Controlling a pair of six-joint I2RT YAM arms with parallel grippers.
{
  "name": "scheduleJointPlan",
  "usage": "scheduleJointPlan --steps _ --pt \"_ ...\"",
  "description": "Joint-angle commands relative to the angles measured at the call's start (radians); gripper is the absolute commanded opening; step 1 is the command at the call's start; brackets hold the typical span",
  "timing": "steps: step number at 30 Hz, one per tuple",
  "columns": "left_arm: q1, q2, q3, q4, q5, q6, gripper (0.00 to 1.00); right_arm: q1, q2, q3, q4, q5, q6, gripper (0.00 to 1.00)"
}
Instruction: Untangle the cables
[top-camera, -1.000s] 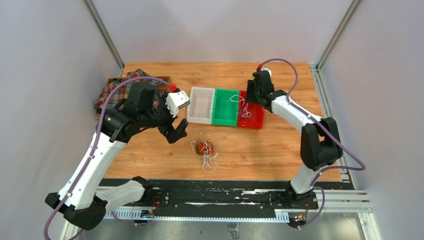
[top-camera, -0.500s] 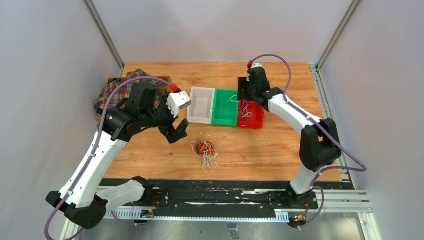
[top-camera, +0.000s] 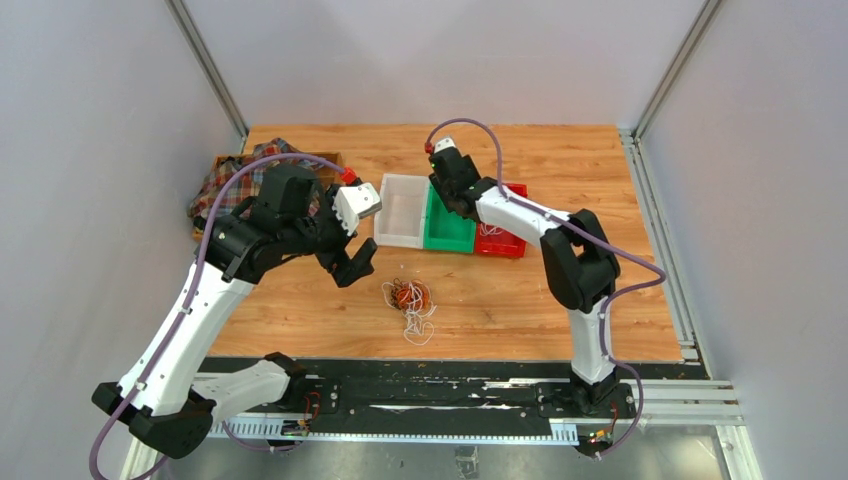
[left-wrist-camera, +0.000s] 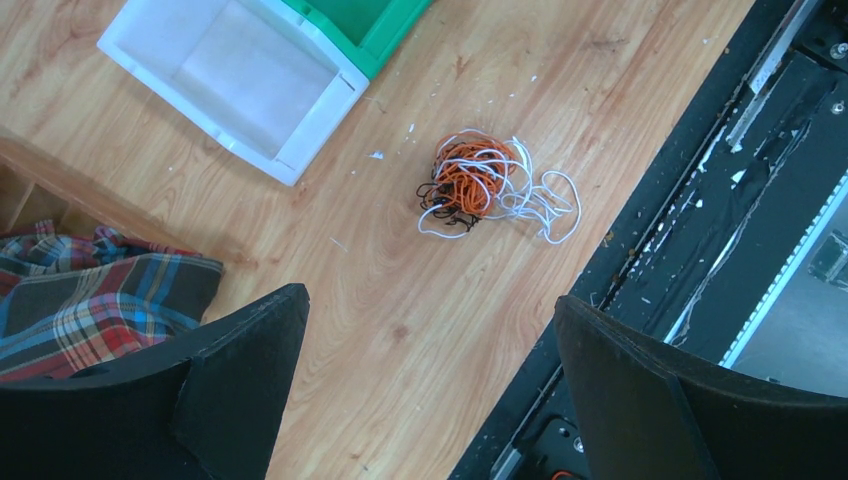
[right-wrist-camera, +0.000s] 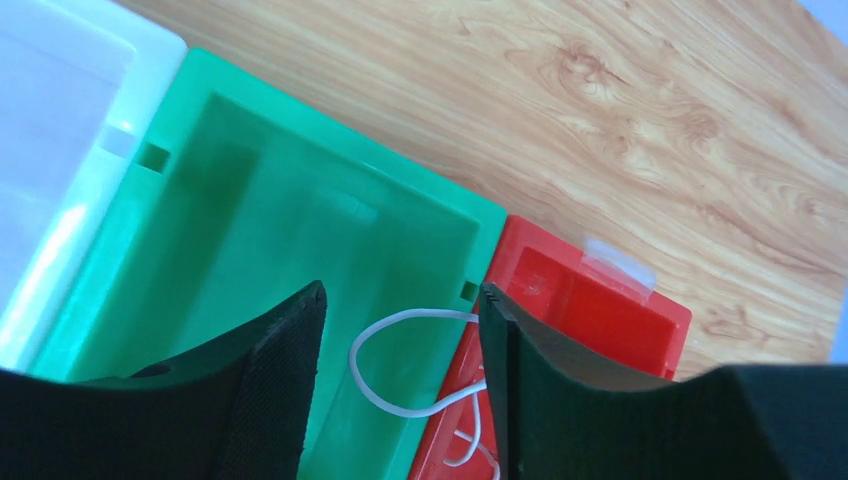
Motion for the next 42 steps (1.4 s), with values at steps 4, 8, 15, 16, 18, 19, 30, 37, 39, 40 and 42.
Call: scheduleJointPlan --steps 4,8,15,16,18,19,30,37,39,40,42 --pt "0.000 -0.008 0.017 -0.002 0.004 0.009 0.98 0.034 0.047 0.049 0.038 0.195 -0.174 0.48" --pt "0.000 -0.011 0.019 -0.004 0.007 0.008 0.98 0.041 0.055 0.039 0.049 0.213 -0.191 0.34" --pt "0.000 -0.011 0.007 -0.004 0.006 0.008 0.98 0.040 -0.013 -0.003 0.081 0.230 -0.152 0.01" --pt "0.000 -0.011 0.008 -0.004 0.007 0.009 0.98 0.036 -0.029 -0.010 0.082 0.229 -0.135 0.01" --pt "0.000 -0.010 0.007 -0.003 0.007 0.009 0.98 0.021 -0.078 -0.033 0.081 0.221 -0.089 0.01" --pt "0.000 -0.009 0.007 -0.004 0.009 0.009 0.98 0.010 -0.101 -0.049 0.081 0.209 -0.063 0.01" --pt "-0.001 0.001 -0.040 -0.002 0.006 0.027 0.98 -0.156 -0.214 -0.250 0.062 -0.128 0.233 0.07" --pt "0.000 0.005 -0.041 -0.002 -0.005 0.040 0.98 -0.182 -0.148 -0.280 0.063 -0.192 0.266 0.06" --pt "0.000 0.009 -0.045 -0.002 -0.009 0.043 0.98 -0.182 -0.127 -0.273 0.062 -0.204 0.269 0.06" --pt "0.000 0.010 -0.049 -0.002 -0.012 0.046 0.98 -0.182 -0.118 -0.267 0.061 -0.207 0.270 0.06" --pt "0.000 0.015 -0.059 -0.001 -0.016 0.052 0.98 -0.182 -0.101 -0.258 0.057 -0.205 0.270 0.06"
